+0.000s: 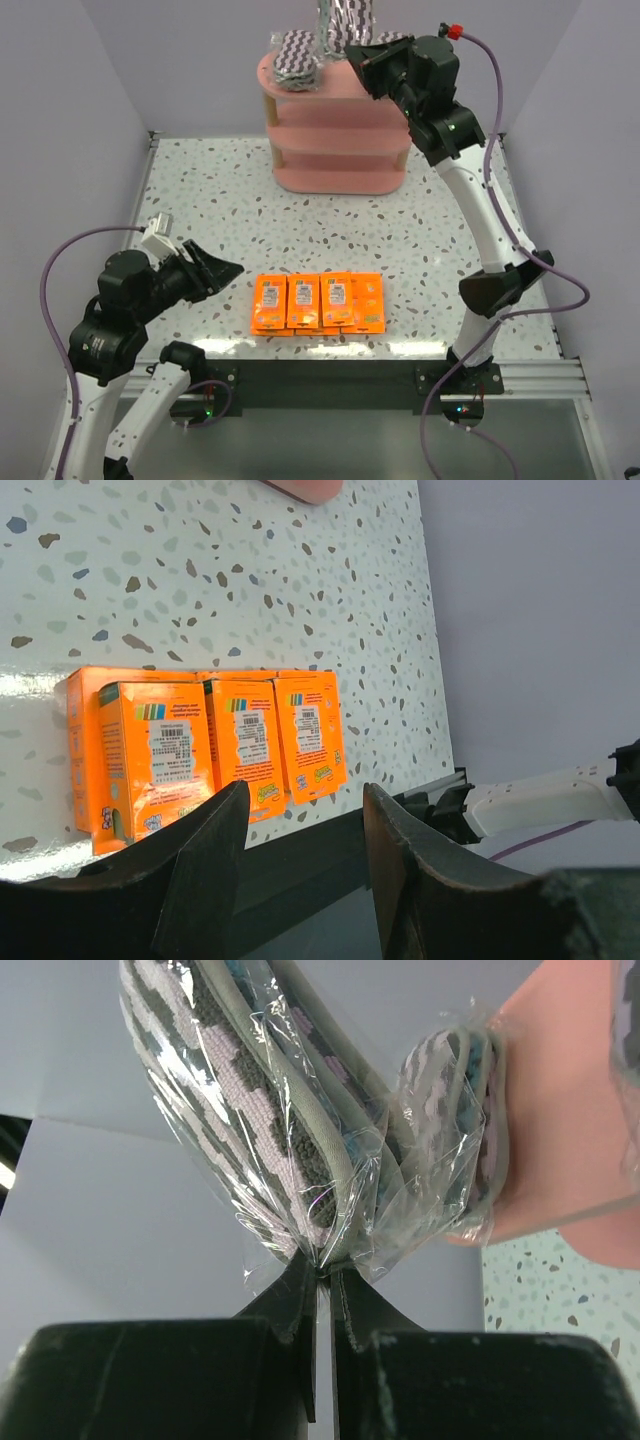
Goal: Place and organize the cleaning sponges onto the shelf
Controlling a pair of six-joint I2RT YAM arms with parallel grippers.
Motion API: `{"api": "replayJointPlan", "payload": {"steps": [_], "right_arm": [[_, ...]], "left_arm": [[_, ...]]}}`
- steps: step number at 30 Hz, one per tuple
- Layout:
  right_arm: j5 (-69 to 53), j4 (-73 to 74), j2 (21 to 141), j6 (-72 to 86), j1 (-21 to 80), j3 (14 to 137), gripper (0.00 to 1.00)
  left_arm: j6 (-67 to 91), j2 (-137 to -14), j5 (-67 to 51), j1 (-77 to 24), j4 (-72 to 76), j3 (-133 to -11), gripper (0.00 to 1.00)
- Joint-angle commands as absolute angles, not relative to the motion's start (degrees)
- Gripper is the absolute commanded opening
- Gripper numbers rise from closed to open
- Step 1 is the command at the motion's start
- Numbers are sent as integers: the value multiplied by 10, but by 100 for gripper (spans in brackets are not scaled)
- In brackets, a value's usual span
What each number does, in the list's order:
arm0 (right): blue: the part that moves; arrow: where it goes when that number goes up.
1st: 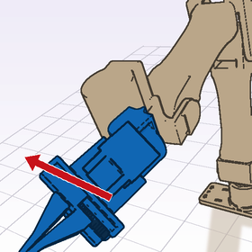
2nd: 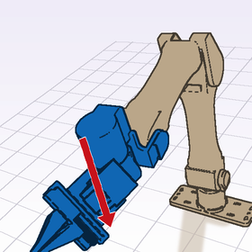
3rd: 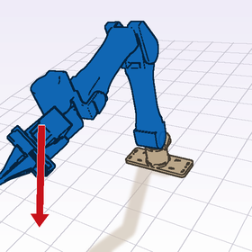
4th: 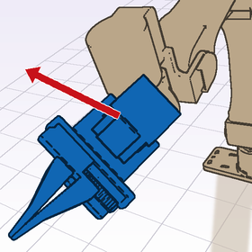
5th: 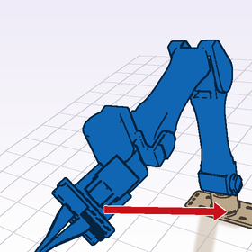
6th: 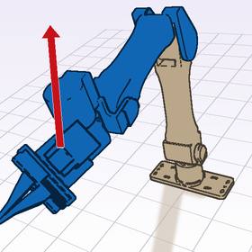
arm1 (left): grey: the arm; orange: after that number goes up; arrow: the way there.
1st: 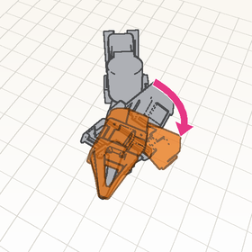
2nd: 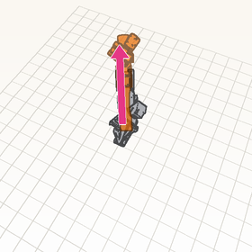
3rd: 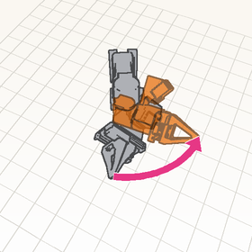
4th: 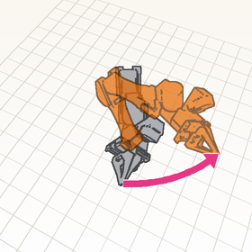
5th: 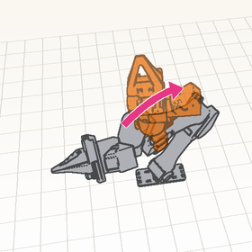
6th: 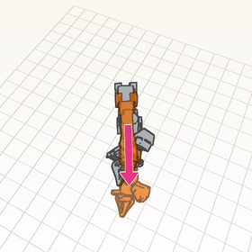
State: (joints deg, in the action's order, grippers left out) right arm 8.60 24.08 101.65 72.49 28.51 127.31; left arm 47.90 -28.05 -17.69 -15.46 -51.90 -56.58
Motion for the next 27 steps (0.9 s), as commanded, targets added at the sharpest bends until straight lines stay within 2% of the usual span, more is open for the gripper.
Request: {"api": "replayJointPlan", "payload": {"steps": [1,5,27], "right_arm": [[36,262,1063,747,264,1347,0],[33,286,1102,757,258,1391,0],[69,340,1110,780,232,1345,0]], "left_arm": [[490,-272,-175,-156,-520,-569,54],[488,-272,-173,-156,-519,-566,54],[486,-270,-174,-156,-521,-564,55]]}}
